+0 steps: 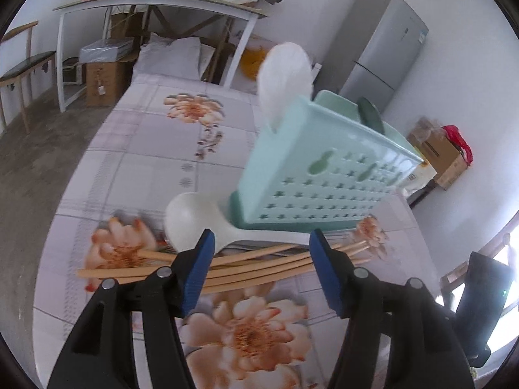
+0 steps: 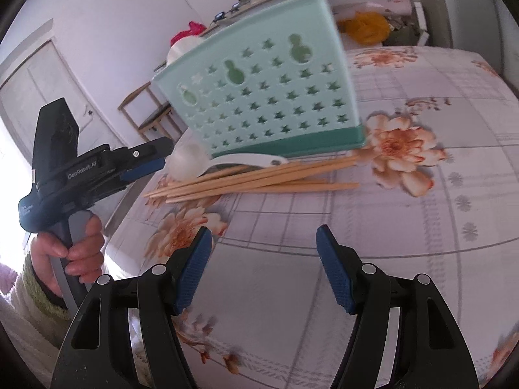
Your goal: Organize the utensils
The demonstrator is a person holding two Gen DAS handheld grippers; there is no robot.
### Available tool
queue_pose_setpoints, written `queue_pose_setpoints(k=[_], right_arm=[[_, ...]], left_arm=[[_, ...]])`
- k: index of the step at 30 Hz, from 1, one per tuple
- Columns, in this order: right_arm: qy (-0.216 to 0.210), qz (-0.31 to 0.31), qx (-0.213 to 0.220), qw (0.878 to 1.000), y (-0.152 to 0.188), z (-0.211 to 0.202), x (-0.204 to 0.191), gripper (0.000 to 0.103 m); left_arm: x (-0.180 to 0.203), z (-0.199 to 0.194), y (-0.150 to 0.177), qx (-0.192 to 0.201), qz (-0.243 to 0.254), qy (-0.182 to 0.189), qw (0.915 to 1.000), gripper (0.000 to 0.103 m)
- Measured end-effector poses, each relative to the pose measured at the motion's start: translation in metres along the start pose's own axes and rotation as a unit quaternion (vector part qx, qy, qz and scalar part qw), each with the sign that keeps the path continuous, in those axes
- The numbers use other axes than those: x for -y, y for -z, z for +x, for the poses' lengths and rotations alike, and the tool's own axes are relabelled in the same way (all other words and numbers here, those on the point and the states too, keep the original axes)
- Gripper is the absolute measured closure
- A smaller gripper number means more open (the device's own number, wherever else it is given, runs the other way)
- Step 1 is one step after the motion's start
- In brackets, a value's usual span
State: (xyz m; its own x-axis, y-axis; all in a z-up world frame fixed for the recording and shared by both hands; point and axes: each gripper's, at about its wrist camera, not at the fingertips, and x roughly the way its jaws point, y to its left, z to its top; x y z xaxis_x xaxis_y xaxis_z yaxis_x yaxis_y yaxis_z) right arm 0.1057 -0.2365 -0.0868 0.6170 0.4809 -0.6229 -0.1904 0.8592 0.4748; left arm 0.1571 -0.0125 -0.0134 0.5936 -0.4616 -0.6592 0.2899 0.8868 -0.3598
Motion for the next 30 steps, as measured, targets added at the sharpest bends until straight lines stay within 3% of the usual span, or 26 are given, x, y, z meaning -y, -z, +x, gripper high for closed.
queue_pose_setpoints(k=[5, 12, 19, 25, 30], right_arm=[[0.009, 0.011, 0.002, 1.000, 0.005, -0.008, 0.000, 0.039], [0.021, 0.000, 0.005, 1.000, 0.014, -0.016, -0.025, 0.039], [0.029, -0.014, 0.013, 0.999, 0.022, -0.025, -0.050, 0.039], [0.029, -0.064, 0.034, 0.997, 0.004, -0.021, -0.079, 0.039], [0.020, -0.105, 0.049, 0.993, -0.023, 0.003, -0.105, 0.042]], left_arm=[[-0.006, -0.008, 0.003, 0.007, -0.007, -0.011, 0.9999, 0.044], [-0.038, -0.024, 0.005, 0.017, -0.048, -0.064, 0.9966, 0.045], [-0.054, -0.040, 0.014, 0.032, -0.074, -0.054, 0.9953, 0.047], [-0.065, -0.044, 0.018, 0.038, -0.080, -0.078, 0.9931, 0.054], [-0.086, -0.037, 0.025, 0.020, -0.102, -0.089, 0.9906, 0.069]])
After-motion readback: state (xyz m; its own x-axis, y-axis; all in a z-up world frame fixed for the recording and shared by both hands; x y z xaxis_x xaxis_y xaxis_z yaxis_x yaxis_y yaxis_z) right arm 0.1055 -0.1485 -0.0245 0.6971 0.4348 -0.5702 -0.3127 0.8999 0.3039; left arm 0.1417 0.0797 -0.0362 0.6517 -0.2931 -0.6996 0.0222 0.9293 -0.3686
